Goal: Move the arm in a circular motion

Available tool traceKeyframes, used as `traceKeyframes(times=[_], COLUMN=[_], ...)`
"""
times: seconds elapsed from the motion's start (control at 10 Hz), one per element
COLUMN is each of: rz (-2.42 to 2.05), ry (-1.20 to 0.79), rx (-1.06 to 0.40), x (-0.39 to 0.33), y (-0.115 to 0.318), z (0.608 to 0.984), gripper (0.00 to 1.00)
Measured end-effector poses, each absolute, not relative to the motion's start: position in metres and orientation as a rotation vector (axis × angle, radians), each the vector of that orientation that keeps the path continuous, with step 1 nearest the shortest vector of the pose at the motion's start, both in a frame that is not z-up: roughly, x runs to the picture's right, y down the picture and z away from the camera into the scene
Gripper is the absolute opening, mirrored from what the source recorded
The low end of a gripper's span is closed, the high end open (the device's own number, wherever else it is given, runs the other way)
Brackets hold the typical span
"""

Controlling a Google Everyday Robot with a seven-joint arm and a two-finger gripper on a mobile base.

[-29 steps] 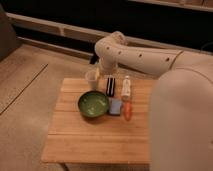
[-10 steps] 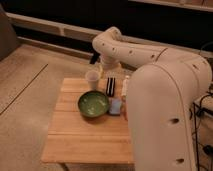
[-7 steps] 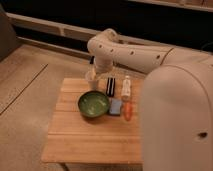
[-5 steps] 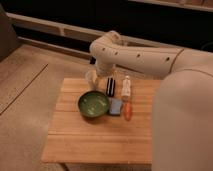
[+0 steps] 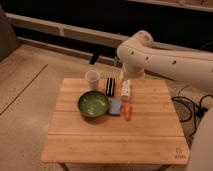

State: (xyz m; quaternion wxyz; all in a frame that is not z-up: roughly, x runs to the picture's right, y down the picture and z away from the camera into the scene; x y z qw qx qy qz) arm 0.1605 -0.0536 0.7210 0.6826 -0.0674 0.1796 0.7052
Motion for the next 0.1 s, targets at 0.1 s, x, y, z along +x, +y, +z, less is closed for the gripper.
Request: traceKeyframes(times=[0.1], rz=[1.606], ry=[0.419], rx=[-0.120], x=[0.1774], y=[-0.0621], z=[0.7211], gripper=[0.65])
